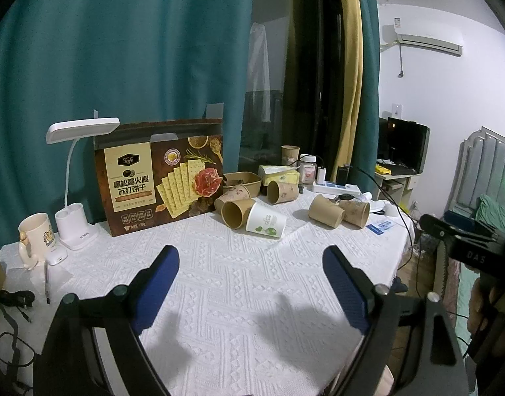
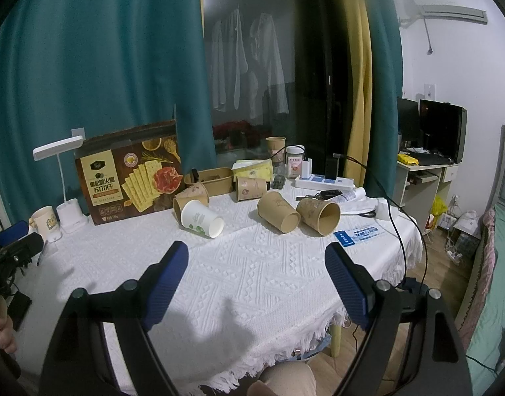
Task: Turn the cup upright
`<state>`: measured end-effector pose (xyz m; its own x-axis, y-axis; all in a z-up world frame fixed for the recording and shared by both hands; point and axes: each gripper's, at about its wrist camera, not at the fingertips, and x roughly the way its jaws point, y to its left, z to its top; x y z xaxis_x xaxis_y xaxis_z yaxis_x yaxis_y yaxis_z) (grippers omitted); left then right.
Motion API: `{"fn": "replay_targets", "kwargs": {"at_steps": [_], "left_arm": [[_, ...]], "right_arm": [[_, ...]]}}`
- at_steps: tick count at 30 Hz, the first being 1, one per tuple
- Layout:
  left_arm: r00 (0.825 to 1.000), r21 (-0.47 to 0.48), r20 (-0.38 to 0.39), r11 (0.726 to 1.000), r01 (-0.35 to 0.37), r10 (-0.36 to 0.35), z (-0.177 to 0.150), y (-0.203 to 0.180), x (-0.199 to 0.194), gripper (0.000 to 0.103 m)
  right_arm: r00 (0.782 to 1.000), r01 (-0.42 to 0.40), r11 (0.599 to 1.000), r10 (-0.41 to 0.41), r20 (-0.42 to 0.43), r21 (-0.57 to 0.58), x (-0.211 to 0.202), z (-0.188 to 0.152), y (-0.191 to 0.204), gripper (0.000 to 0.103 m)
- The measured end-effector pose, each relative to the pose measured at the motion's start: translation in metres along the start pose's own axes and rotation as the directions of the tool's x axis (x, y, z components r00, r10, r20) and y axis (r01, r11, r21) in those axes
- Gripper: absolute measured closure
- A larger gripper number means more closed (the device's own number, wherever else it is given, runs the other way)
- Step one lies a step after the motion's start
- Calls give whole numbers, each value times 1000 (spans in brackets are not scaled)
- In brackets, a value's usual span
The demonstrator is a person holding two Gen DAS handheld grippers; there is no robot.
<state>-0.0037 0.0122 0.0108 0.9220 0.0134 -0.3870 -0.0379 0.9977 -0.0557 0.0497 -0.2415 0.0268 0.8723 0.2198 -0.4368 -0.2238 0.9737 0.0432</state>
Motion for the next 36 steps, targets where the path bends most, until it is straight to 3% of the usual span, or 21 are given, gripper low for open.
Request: {"fn": "replay_targets", "kwargs": {"at_steps": [36], "left_arm": [[999,-14,0,999,-39,39,2,0,5,14]], "right_arm": [[1000,-15,1000,15,-12,13,2,2,3,20]]}}
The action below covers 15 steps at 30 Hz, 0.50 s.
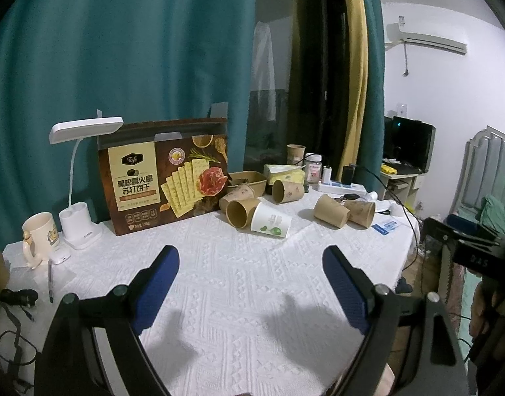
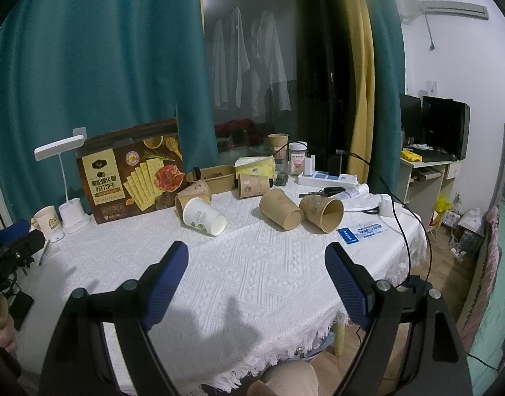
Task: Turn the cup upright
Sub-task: 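Move the left gripper to the white paper cup lying on its side and grasp it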
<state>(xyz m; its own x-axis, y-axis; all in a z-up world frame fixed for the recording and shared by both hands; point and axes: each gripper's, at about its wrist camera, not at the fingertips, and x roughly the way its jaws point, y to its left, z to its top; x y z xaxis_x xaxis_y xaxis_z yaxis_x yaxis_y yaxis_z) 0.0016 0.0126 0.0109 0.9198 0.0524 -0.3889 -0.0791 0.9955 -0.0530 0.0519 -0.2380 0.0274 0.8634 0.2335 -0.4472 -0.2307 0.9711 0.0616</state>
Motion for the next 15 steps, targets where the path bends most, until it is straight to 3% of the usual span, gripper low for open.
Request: {"fn": "replay_targets", "kwargs": {"at_steps": [3,5,10,15], "left_arm": [[1000,-50,-2,999,-19,19,-2,3,6,14],[999,-76,-30,997,-17,15,-2,5,18,4],[995,-86,-100,996,-39,30,-9,3,60,2],[964,-24,-265,1000,-19,12,-13,-12,128,2]], "right_arm": [[1000,-1,1000,1,-13,7,10,-6,-7,20],[999,4,1000,-4,-39,1,22,-10,-14,20],[993,28,1000,-28,-111,-2,61,-18,-39,20],[986,55,997,-62,-155,-49,108,-23,-65,20]]}}
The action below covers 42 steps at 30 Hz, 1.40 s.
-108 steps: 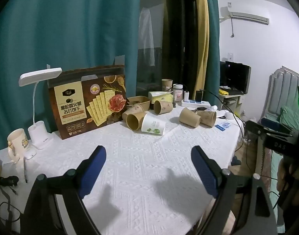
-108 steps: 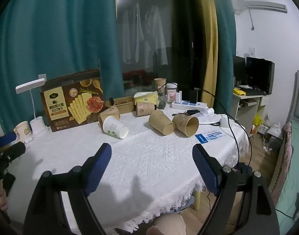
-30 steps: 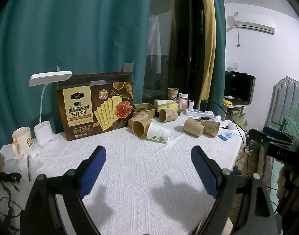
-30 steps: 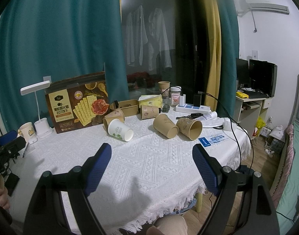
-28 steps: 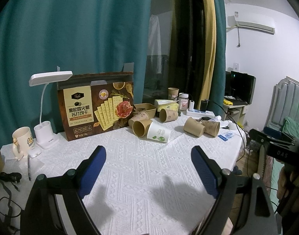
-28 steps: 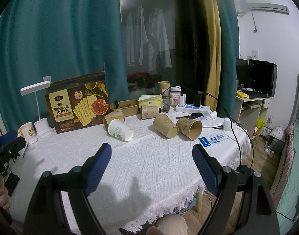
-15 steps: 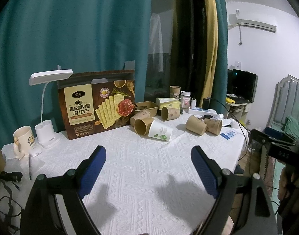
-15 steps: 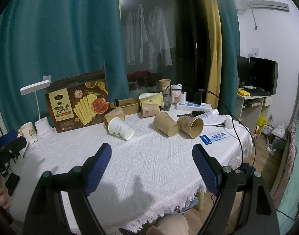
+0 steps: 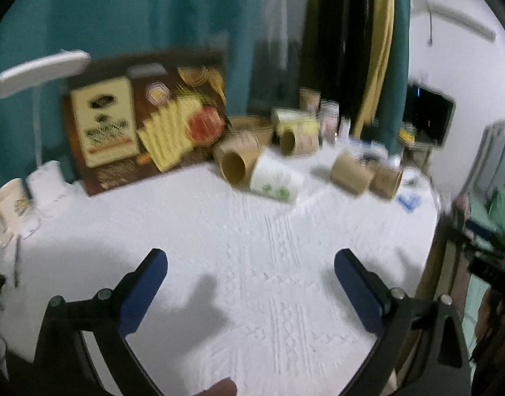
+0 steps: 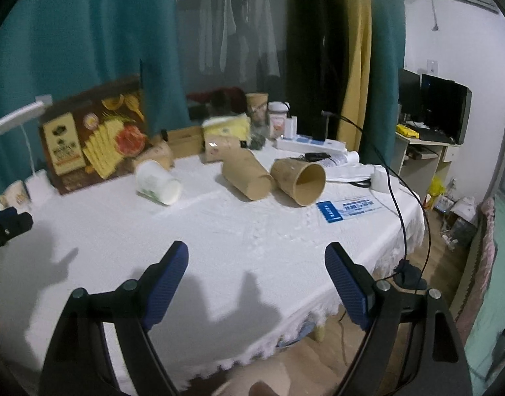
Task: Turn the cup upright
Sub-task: 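Move the left gripper to the white paper cup lying on its side and grasp it, then lift the white cup with the left gripper while the right gripper approaches it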
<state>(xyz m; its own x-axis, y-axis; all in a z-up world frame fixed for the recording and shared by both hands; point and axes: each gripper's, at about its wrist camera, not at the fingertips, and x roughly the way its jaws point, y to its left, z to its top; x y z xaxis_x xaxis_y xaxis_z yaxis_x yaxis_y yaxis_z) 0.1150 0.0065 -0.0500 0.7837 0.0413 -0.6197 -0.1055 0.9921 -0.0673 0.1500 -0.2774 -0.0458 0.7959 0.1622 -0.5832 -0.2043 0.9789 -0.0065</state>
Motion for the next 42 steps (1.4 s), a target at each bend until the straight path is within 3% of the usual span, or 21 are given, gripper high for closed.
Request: {"fn": "replay_targets", "kwargs": {"at_steps": [9,14,22,25,27,32,35,42], "left_arm": [[994,-116,-80,991,61,-71,53,-16,91,2],[979,-244,-152,965,95,-135,75,-16,152,2],[972,-381,-179,922,74,-152,92,-14,212,2],[978,-368,-171,928,53,-123,96,-21,222,3],[972,-393,-186,917,62,-145,94,-22,232,5],[968,-392,-203,918,58,-148,95,-26,244,36],[967,-381,-193,921,82,-166,95,-29,236,43],[962,-370,-161,917,147,-220,86,-29,185,45]], "right_arm": [[999,-28,1000,29,-46,14,74,17,-29,20],[996,-59,998,60,-59,22,107,30,-33,20],[993,-100,995,101,-56,32,132,40,-35,20],[992,-106,993,109,-67,50,137,37,-38,20],[991,-106,993,110,-70,59,136,33,-40,20],[994,-90,992,95,-55,85,122,24,-46,20],[995,-80,993,85,-45,88,108,20,-47,20],[997,-75,994,76,-14,79,70,20,-37,20]]}}
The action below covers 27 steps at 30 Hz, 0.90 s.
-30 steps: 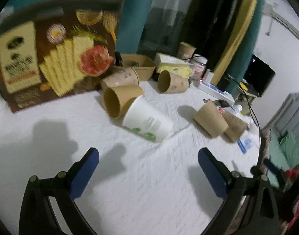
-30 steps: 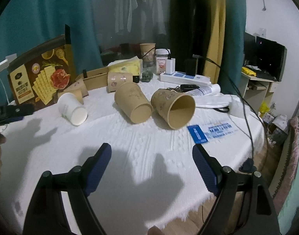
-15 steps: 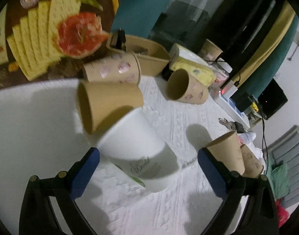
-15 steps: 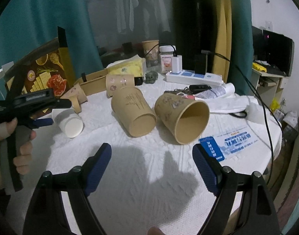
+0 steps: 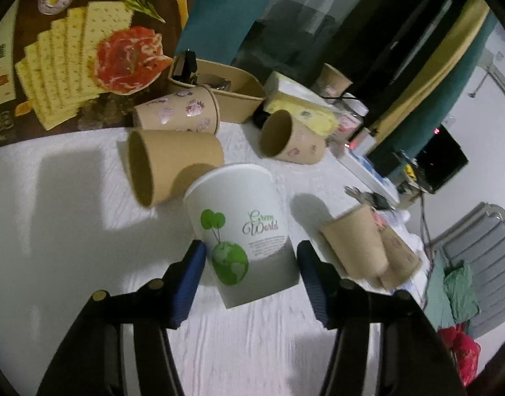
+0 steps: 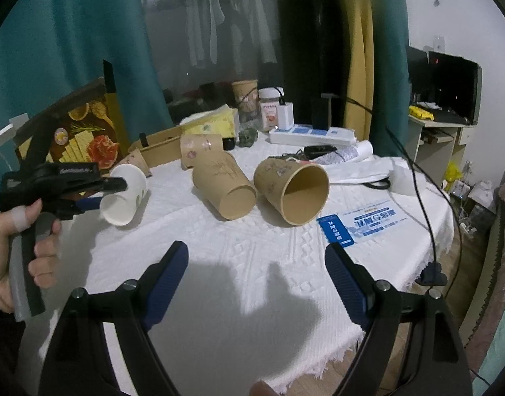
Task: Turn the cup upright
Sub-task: 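Lift the white cup with the left gripper while the right gripper approaches it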
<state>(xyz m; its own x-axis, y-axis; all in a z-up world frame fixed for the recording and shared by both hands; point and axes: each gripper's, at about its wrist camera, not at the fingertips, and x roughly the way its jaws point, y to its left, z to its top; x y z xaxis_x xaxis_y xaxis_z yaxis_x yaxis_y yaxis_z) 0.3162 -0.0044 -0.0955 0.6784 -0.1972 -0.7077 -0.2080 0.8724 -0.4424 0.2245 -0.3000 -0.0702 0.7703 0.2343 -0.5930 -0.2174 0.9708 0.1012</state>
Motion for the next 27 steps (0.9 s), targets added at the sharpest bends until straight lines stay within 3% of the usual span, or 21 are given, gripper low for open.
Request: {"fn": "replay_targets", "kwargs": {"at_steps": [6,14,20,27], "left_arm": [[999,40,-21,998,49,-48,-46,6,-69,45],[994,0,-96,998,57,-57,-126,38,-130,46],[991,-28,-126,999,38,-41,-166,57,-137,46],[989,-25,-140,999,47,-50,-173,58,-138,45]], "right_arm": [[999,-23,1000,23,33,-9,-38,-6,22,20],[997,-75,997,74,-31,-21,-62,-36,55,20],[995,-80,996,78,-70,-37,-68,-51,71,20],[993,-82,995,76,-95,-63,-71,-56,80,20]]}}
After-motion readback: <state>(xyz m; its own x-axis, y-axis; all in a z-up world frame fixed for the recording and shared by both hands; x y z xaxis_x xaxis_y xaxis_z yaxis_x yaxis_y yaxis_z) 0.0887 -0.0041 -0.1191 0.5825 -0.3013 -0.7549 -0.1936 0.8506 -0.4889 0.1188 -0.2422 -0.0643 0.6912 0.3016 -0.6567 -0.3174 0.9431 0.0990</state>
